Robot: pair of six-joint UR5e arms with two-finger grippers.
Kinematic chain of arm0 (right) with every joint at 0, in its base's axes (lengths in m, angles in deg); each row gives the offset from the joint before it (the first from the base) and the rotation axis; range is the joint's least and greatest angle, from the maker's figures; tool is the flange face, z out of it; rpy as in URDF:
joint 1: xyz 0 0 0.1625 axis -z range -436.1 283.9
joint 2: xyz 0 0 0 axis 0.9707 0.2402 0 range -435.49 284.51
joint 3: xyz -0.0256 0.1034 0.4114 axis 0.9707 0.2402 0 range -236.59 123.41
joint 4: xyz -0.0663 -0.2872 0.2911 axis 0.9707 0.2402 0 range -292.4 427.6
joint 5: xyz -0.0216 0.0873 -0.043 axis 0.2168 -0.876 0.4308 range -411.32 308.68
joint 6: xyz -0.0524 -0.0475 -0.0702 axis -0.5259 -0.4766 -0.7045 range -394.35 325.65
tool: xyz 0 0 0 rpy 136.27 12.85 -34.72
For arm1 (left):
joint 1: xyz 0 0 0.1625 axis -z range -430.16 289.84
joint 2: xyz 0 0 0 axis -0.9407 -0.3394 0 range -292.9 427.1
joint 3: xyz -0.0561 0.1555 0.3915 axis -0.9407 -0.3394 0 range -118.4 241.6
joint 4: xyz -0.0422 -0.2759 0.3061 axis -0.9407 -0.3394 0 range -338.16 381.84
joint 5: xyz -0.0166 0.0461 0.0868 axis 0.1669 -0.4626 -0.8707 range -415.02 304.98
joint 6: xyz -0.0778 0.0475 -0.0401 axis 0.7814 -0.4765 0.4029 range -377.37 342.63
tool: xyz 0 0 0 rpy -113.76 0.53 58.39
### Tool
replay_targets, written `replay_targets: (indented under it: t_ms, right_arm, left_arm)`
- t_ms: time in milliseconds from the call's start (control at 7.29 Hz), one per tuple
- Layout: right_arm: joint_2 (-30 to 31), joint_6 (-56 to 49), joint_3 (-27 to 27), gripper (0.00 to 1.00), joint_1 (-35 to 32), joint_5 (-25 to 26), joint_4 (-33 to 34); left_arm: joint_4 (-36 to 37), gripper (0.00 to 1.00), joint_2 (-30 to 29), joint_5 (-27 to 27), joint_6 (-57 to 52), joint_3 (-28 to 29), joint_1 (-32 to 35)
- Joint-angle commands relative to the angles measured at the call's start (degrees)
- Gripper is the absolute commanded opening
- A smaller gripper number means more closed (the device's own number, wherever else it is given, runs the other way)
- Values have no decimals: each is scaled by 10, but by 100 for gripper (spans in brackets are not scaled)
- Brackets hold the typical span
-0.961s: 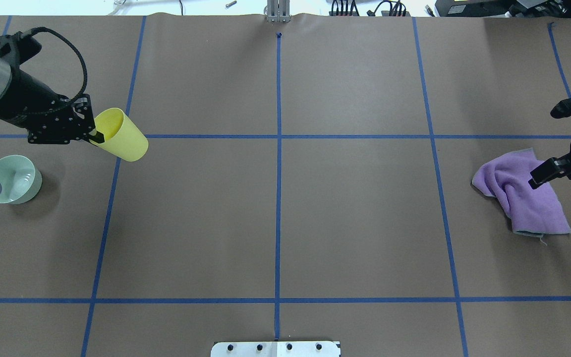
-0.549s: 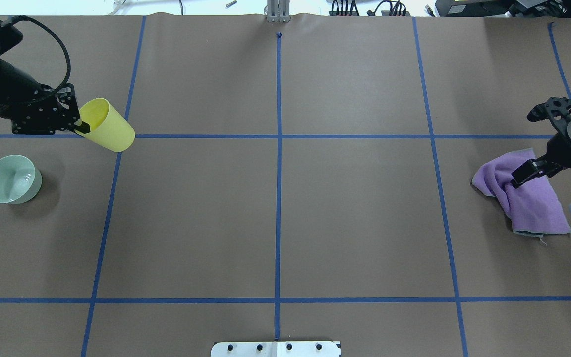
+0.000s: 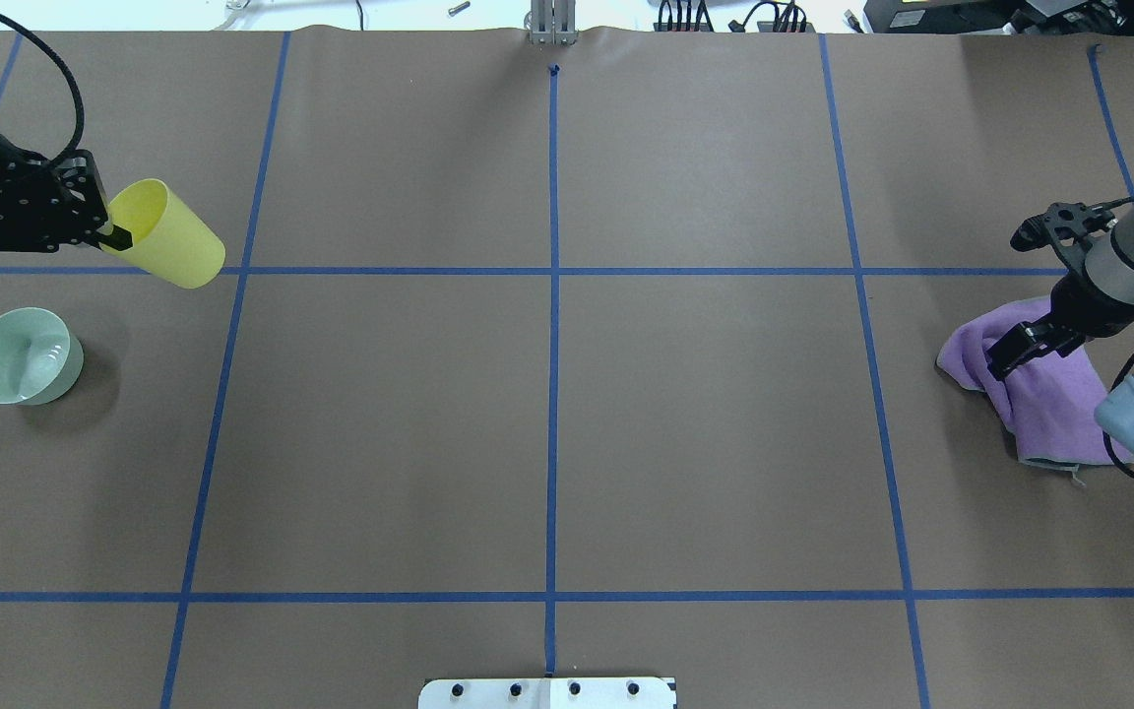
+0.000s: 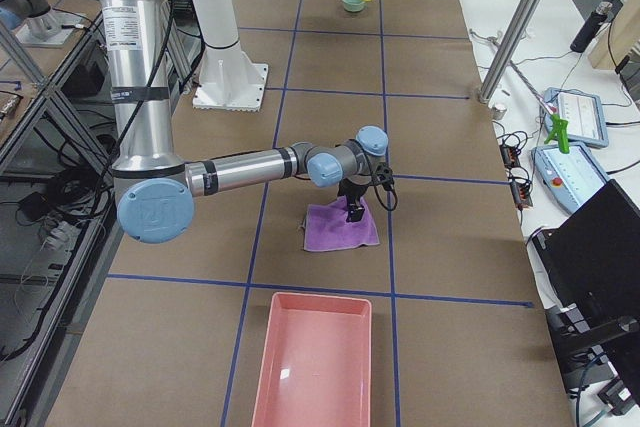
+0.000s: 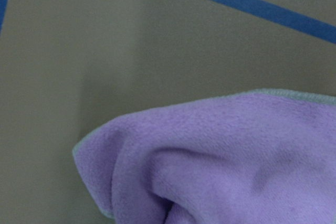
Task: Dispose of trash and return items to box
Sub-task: 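Grasp the lavender cloth with the right gripper while the left carries the cup away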
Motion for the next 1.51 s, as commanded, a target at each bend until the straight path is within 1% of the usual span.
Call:
replay_targets:
  t_ms: [0, 137, 275, 549, 824, 961, 1098, 1235, 1373]
  right_arm:
    - [-2, 1, 12, 81, 4, 4, 0]
    - [-2, -2, 17, 38, 7, 6, -1]
    - [-2, -4, 16, 0, 7, 20, -1]
    - [-8, -7, 5, 0, 7, 33, -1]
    - [-17, -6, -13, 0, -17, 31, 5]
    - [-14, -6, -35, 0, -33, 26, 7]
    - [-9, -5, -59, 0, -47, 23, 9]
    - [-1, -2, -78, 0, -67, 19, 9]
    - [15, -2, -101, 0, -91, 10, 9]
  left_arm:
    - [0, 0, 1, 1, -2, 0, 3]
    - [0, 0, 1, 2, -2, -1, 8]
    - [0, 0, 3, 2, -8, -1, 9]
    - [0, 0, 9, 5, -14, -4, 13]
    - [0, 0, 10, 13, -16, -4, 37]
    - [-1, 0, 34, 20, -32, -12, 75]
    - [0, 0, 69, 45, -131, 1, 117]
    - [0, 0, 87, 47, -220, 34, 163]
    - [0, 0, 105, 48, -287, 60, 204]
